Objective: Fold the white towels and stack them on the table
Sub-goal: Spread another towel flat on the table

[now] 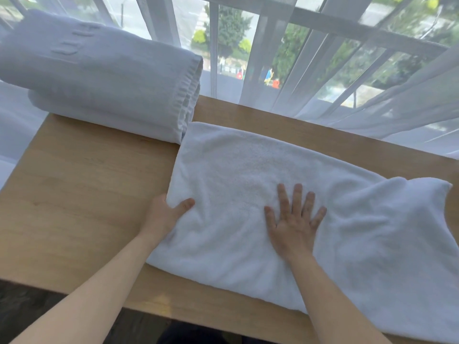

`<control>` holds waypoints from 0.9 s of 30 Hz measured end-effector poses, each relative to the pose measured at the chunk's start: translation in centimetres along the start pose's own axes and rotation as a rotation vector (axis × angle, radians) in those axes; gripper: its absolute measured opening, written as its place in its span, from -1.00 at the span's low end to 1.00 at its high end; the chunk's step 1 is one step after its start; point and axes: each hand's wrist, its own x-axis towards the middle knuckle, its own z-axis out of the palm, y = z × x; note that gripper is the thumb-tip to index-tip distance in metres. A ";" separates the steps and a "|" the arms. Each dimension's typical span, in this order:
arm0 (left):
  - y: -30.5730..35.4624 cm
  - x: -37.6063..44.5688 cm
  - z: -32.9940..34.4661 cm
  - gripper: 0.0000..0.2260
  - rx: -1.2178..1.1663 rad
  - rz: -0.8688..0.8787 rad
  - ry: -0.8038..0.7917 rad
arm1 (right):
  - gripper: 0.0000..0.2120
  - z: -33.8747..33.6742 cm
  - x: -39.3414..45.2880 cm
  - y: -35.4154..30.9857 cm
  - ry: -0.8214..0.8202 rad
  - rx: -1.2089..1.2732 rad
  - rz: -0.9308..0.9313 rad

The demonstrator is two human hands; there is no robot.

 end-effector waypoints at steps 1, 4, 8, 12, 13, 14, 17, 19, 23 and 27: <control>0.1 0.0 0.6 -0.70 0.007 -0.005 0.001 | -0.35 -0.1 0.6 0.6 0.006 -0.008 0.001; 0.6 0.0 2.7 -0.72 0.036 0.002 -0.034 | -0.36 -0.7 1.9 2.8 -0.004 -0.034 0.012; 1.2 0.1 4.4 -0.76 0.110 0.034 -0.039 | -0.37 -1.9 2.8 4.7 -0.071 -0.001 0.078; 0.8 0.0 4.3 -0.72 0.141 0.046 0.046 | -0.36 -0.6 -0.2 1.5 -0.033 0.125 0.101; 0.9 0.0 4.3 -0.72 0.155 0.042 0.061 | -0.36 -0.1 -1.0 0.8 -0.023 0.141 0.103; 1.0 0.1 4.4 -0.72 0.165 0.039 0.066 | -0.37 0.3 -1.5 0.3 -0.018 0.151 0.114; 1.8 0.6 4.5 -0.72 0.215 0.046 0.081 | -0.38 0.6 -1.4 0.1 -0.026 0.157 0.126; 2.3 0.7 4.8 -0.70 0.278 0.069 0.169 | -0.38 0.4 -1.2 0.4 -0.043 0.160 0.086; 2.0 -0.8 6.8 -0.59 0.355 0.161 0.445 | -0.38 -0.1 -2.1 1.8 -0.049 0.172 -0.052; 1.8 -3.5 12.8 -0.53 0.698 0.491 0.359 | -0.35 -1.6 -2.9 5.4 0.024 0.320 -0.160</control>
